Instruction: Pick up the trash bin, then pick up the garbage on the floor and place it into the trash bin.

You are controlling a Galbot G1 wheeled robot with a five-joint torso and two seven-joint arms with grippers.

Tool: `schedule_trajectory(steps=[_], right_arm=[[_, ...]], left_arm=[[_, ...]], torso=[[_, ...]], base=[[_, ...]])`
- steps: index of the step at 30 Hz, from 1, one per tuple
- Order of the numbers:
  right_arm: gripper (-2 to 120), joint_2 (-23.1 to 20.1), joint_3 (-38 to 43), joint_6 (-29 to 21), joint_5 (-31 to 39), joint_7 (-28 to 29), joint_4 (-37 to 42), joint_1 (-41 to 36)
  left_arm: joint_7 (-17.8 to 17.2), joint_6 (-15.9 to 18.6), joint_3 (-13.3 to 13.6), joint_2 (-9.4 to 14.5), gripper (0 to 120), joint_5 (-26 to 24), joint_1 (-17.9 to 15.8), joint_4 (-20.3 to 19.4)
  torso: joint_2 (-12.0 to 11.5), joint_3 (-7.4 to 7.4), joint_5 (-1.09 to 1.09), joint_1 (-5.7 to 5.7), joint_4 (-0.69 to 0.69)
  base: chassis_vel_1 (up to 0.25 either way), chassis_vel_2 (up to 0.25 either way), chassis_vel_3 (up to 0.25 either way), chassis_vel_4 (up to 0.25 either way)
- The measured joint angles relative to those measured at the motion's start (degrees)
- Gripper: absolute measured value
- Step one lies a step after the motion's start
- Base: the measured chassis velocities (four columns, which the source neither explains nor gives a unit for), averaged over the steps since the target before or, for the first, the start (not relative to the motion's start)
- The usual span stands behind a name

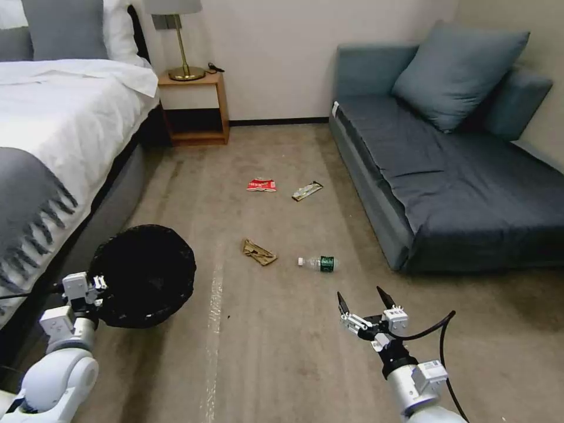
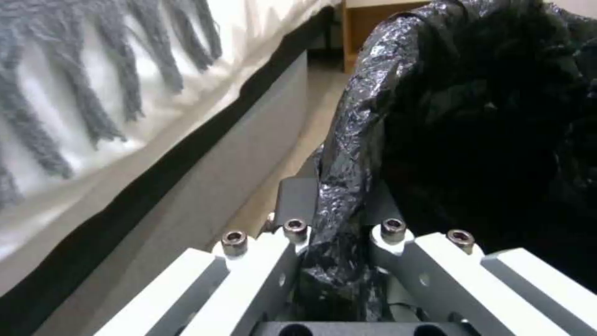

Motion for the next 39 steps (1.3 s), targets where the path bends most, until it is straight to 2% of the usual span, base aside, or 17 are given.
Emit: schedule_trajectory(steps=[39], right_arm=[[100, 1.0, -0.33, 1.18, -2.06, -1.19, -0.9, -1.46]], left_arm=[[1.12, -1.17, -0.06, -0.34, 5, -0.14, -0.24, 1.79]], torso=[[0.01, 0.0, 0.0, 0.0, 0.0]], base=[[-0.086, 0.089, 0.091, -0.088]])
